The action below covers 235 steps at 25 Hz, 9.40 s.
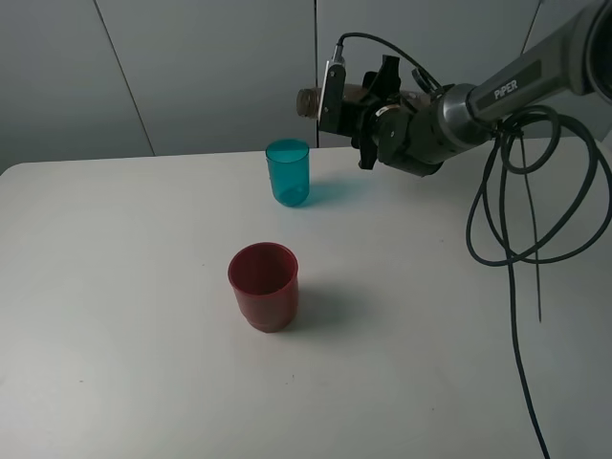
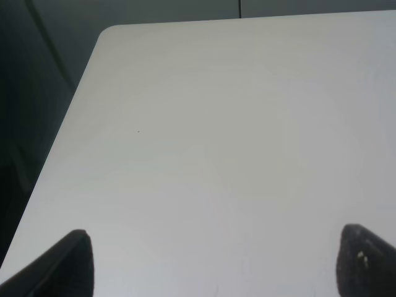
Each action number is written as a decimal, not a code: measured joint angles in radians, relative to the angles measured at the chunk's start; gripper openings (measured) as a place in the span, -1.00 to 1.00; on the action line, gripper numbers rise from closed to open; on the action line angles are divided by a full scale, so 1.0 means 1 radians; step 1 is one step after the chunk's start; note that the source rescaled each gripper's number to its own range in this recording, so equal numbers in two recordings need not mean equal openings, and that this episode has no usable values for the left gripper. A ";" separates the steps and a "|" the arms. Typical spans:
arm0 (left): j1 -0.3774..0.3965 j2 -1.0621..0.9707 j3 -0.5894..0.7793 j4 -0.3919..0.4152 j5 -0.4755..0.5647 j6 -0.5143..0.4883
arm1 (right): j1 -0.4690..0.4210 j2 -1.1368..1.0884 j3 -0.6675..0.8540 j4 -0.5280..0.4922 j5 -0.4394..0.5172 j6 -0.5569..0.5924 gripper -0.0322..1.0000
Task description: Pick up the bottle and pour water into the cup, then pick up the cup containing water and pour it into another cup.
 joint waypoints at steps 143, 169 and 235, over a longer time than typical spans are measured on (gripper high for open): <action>0.000 0.000 0.000 0.000 0.000 0.007 | 0.002 0.000 -0.009 -0.428 -0.084 -0.336 -0.94; 0.000 0.000 0.000 0.000 0.000 0.007 | -0.035 -0.147 0.132 -0.240 -0.015 0.964 -0.94; 0.000 0.000 0.000 0.000 0.000 0.000 | -0.356 -0.130 0.410 -0.809 -0.128 1.873 0.99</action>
